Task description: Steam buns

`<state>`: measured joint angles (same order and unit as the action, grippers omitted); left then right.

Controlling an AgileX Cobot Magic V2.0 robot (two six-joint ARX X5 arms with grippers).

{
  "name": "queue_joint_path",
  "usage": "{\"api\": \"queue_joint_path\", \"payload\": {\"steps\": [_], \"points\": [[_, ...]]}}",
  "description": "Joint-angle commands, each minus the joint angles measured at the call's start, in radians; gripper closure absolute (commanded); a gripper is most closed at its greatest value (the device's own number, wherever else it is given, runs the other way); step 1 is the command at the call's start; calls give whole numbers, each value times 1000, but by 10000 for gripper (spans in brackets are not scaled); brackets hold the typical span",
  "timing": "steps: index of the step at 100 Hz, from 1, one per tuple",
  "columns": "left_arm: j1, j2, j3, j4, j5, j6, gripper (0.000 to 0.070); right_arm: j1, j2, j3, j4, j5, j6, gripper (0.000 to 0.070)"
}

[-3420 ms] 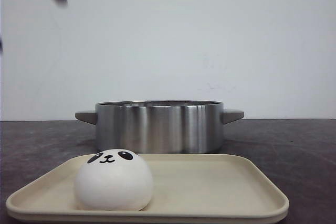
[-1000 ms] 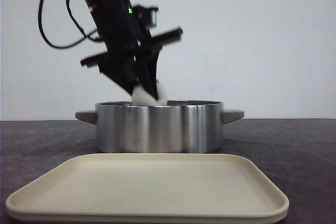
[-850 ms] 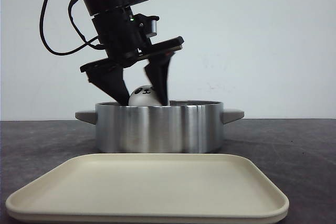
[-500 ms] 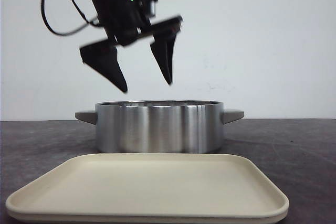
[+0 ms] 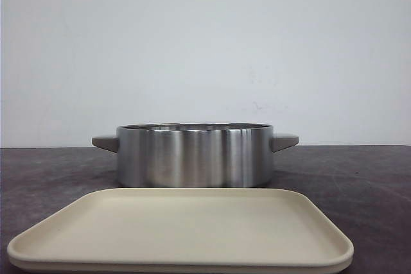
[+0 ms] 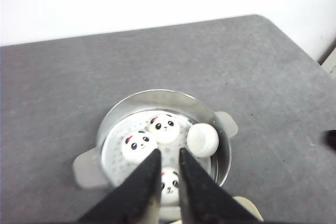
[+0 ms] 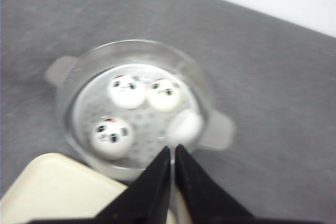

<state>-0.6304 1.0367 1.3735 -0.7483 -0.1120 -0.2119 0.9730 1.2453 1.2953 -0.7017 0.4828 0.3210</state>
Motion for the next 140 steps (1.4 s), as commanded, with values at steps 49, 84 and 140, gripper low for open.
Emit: {"api": "queue_joint_path", "payload": {"steps": [49, 84, 140], "points": [[-4, -373, -236, -42, -98, 14, 700, 104, 15, -107, 446, -37, -25, 693], [-4, -417, -236, -41, -98, 14, 700, 105, 15, -107, 498, -38, -25, 693], [-4, -418, -236, -41, -98, 14, 700, 68, -153, -294, 517, 4, -45, 693]]}}
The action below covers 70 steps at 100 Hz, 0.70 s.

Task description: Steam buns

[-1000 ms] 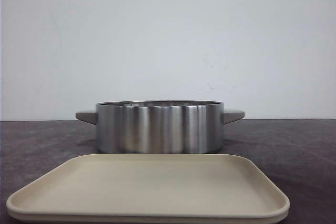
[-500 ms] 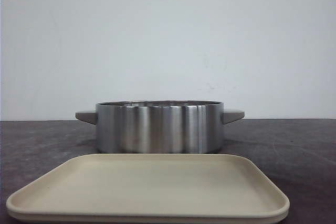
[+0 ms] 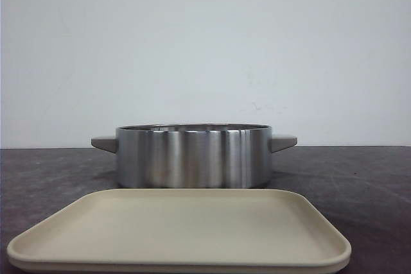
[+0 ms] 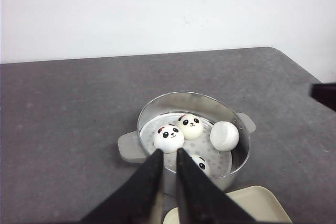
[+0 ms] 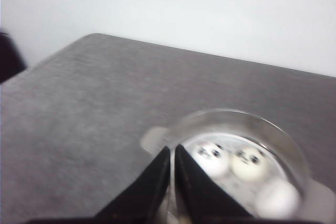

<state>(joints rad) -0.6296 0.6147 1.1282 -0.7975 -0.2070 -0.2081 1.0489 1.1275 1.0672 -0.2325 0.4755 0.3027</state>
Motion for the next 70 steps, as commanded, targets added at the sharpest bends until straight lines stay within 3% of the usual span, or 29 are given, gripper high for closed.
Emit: {"api": "queue_joint_path", "payload": {"steps": [1, 10, 21, 43, 70], "points": [[-5, 4, 10, 8, -3, 10, 700, -12, -47, -83, 62, 11, -29, 693], [-5, 4, 10, 8, -3, 10, 700, -63, -156, -252, 205, -1, -77, 693], [-5, 4, 10, 8, -3, 10, 700, -157, -319, -455, 325, -76, -163, 693], [-5, 4, 10, 8, -3, 10, 700, -382, -678, -723, 270, -101, -305, 693], [-5, 4, 10, 8, -3, 10, 700, -727, -1124, -970, 246, -117, -302, 693]]}}
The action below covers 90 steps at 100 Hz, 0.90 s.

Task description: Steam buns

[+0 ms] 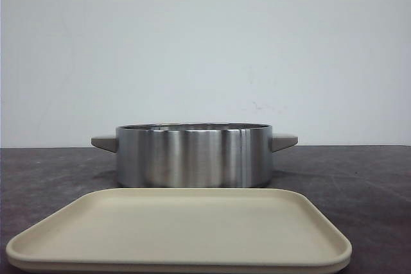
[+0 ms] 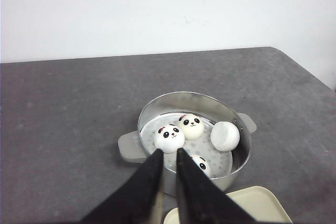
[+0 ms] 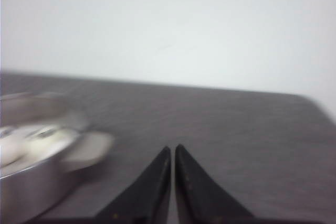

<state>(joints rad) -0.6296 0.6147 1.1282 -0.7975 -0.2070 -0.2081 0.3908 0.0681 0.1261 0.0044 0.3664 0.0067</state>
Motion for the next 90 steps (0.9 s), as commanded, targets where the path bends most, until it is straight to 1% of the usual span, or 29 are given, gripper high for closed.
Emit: {"api": "queue_joint_path", "payload": {"steps": [1, 7, 13, 26, 30, 48, 51, 90], "points": [[-5, 4, 10, 8, -3, 10, 700, -82, -71, -34, 11, -12, -5, 693], [-5, 3, 10, 9, -3, 10, 700, -150, -64, -55, 17, -35, -4, 693], [-5, 3, 10, 8, -3, 10, 700, -204, -63, -66, 2, -88, -1, 693], [-5, 4, 10, 9, -3, 10, 700, -285, -64, -111, -5, -150, 56, 693], [-5, 4, 10, 8, -3, 10, 700, -298, -64, -114, -34, -164, 71, 693], [-5, 3, 10, 9, -3, 10, 700, -328, -64, -114, -174, -196, 70, 693], [-5, 3, 10, 9, -3, 10, 700, -330, -64, -114, -174, -208, 67, 693], [-5, 3, 10, 9, -3, 10, 700, -348, -64, -114, -162, -209, 64, 693]]}}
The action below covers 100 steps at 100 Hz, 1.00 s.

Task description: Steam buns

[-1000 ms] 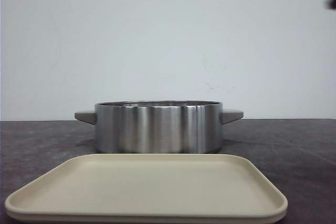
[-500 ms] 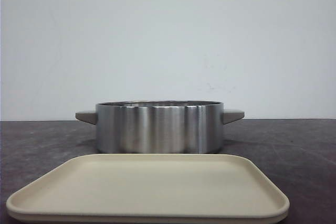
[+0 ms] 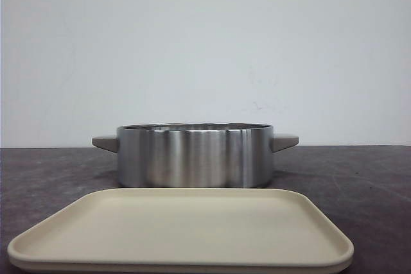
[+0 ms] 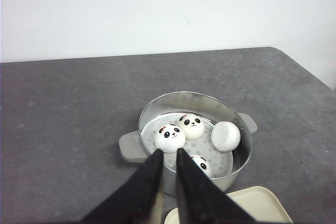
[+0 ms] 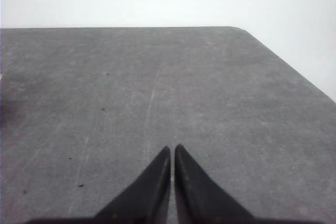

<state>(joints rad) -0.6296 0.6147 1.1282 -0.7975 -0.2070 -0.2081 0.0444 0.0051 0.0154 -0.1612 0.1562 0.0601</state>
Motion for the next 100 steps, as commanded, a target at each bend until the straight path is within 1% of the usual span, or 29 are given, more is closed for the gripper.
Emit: {"api": "queue_joint_path", "payload": {"steps": [1, 74, 79, 84, 86, 93, 100], "points": [[-5, 3, 10, 9, -3, 10, 700, -2, -2, -3, 4, 1, 11, 693], [-5, 3, 10, 8, -3, 10, 700, -2, -2, -3, 4, 1, 11, 693], [-4, 0, 10, 3, -3, 30, 700, -2, -2, -3, 4, 1, 11, 693], [4, -18, 10, -8, -4, 85, 700, -2, -2, -3, 4, 1, 11, 693], [8, -25, 10, -12, -2, 94, 700, -2, -2, -3, 4, 1, 11, 693], [30, -56, -5, -35, -2, 75, 700, -2, -2, -3, 4, 1, 11, 693], [64, -108, -63, -10, 0, 69, 700, -2, -2, -3, 4, 1, 11, 693]]}}
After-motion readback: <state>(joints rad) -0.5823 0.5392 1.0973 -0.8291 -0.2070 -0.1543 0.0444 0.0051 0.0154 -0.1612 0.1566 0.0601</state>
